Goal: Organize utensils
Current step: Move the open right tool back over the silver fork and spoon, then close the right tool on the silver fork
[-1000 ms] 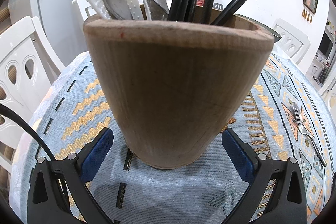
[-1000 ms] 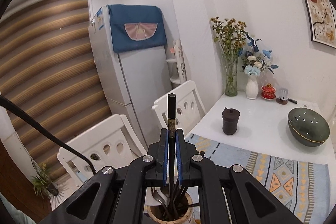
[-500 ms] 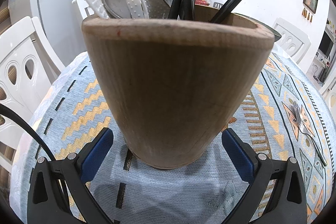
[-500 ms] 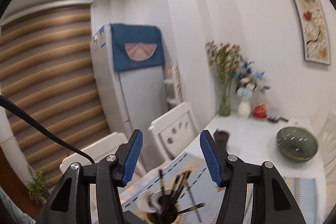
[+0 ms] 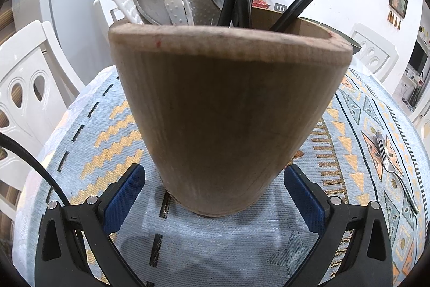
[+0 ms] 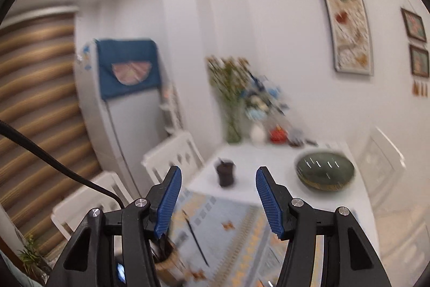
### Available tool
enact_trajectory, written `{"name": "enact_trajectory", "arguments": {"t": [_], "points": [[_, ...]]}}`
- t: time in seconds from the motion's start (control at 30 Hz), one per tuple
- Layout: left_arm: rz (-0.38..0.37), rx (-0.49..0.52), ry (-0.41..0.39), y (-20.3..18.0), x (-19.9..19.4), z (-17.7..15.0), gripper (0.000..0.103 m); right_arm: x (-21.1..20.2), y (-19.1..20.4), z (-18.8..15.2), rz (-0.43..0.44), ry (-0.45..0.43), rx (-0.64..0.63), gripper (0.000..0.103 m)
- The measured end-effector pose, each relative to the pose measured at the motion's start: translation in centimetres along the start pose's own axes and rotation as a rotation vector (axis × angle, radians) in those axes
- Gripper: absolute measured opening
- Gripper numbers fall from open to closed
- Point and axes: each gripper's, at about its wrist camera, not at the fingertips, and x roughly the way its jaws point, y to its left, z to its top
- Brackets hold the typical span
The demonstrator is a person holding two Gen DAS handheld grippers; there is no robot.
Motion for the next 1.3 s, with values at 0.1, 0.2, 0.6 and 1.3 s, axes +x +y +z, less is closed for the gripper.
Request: {"name": "enact_trajectory", "arguments": {"t": [0.1,0.2,0.6,1.3], "points": [[-0.001,-0.002,0.004,0.0,0.1,0.1,0.103,1.7,-2.1,-2.8,-0.011,0.16,0.031,0.056],[-0.003,-0.015,0.012,0.7,0.3,0.4,0.103,4.1,-3.6,-6.5,-0.001,0.343,0.053,0.056],[-0.004,-0.022,0.018,1.2,0.2,0.6,0.103,10.8,-7.5,-18.0,-0.06,0.712,0.127,0.023],[-0.002,-0.022,0.028,1.3,0.8,1.1,0.103,14.9,-10.7,-24.0,-0.075,0.958,0.153,0.014]]}}
